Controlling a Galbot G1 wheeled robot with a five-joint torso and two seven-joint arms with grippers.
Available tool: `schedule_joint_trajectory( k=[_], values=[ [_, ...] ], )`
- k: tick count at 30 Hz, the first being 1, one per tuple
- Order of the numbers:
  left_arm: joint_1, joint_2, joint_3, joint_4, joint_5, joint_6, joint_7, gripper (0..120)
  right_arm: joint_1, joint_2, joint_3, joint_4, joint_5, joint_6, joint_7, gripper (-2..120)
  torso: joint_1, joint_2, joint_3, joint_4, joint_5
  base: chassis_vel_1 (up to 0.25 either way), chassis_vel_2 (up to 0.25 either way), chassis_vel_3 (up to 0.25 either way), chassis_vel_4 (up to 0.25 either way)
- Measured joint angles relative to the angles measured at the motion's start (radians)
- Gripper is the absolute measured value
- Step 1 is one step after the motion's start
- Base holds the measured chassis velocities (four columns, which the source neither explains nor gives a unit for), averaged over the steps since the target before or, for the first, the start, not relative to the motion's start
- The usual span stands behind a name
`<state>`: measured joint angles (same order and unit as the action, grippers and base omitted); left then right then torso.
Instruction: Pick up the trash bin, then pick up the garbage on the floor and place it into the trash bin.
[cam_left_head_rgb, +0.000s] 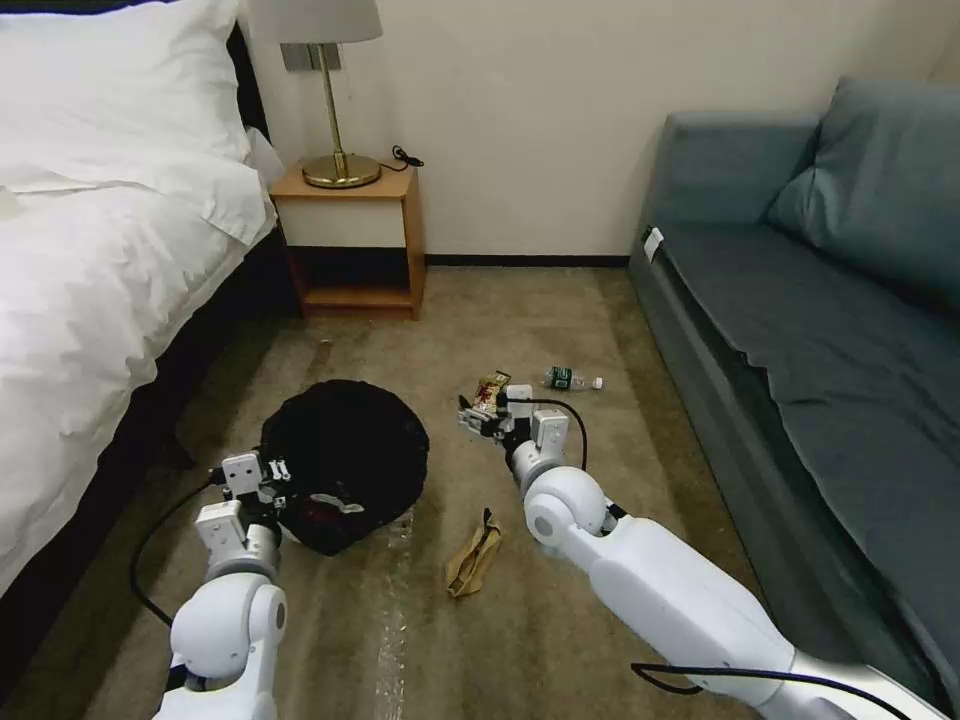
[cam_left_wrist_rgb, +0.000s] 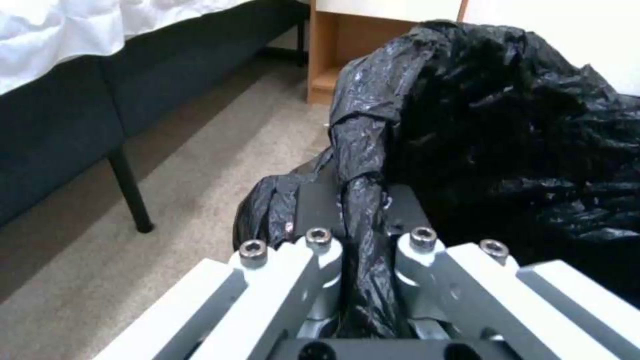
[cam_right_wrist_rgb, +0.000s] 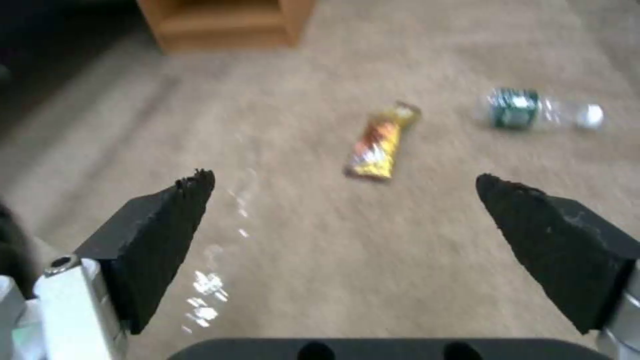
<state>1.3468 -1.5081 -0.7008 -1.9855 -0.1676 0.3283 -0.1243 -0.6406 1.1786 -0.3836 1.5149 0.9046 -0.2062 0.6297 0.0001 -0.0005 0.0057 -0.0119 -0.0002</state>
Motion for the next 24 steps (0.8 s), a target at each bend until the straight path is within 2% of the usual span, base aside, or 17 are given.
schedule_joint_trajectory(
  k=[5,7,11,13,18,24],
  values=[
    [-0.008,0.001,-0.002,0.006,-0.005,-0.002,0.003,4,-0.017,-0.01,-0.03,-0.023,0.006,-0.033,0.004,100,0.0,0.0,0.0,0.0,0.0001,0.0,0.0,0.0,0.0],
    [-0.02,0.001,0.005,0.012,-0.006,-0.002,0.004,4,-0.034,-0.013,-0.069,-0.01,0.055,-0.069,0.02,100,0.0,0.0,0.0,-0.0003,0.0001,0.0,0.0,0.0,0.0],
    [-0.03,0.001,0.014,0.017,-0.006,-0.002,0.004,4,-0.038,-0.014,-0.111,-0.005,0.086,-0.078,0.021,100,0.0,0.0,0.0,-0.0002,0.0,0.0,0.0,0.0,0.0],
    [-0.034,-0.001,0.028,0.018,-0.005,-0.002,0.002,4,-0.043,0.004,-0.139,0.002,0.151,-0.118,0.048,100,0.0,0.0,0.0,-0.0003,0.0,0.0,0.0,0.0,0.0],
    [-0.029,-0.002,0.037,0.018,-0.001,-0.003,0.004,4,-0.059,0.026,-0.133,0.018,0.231,-0.19,0.098,100,0.0,0.0,0.0,0.0001,-0.0001,0.0,0.0,0.0,0.0],
    [-0.032,-0.005,0.042,0.028,0.007,-0.007,0.005,4,-0.109,0.033,-0.109,0.026,0.257,-0.252,0.128,100,0.0,0.0,0.0,-0.0002,-0.0001,0.0,0.0,0.0,0.0]
  ],
)
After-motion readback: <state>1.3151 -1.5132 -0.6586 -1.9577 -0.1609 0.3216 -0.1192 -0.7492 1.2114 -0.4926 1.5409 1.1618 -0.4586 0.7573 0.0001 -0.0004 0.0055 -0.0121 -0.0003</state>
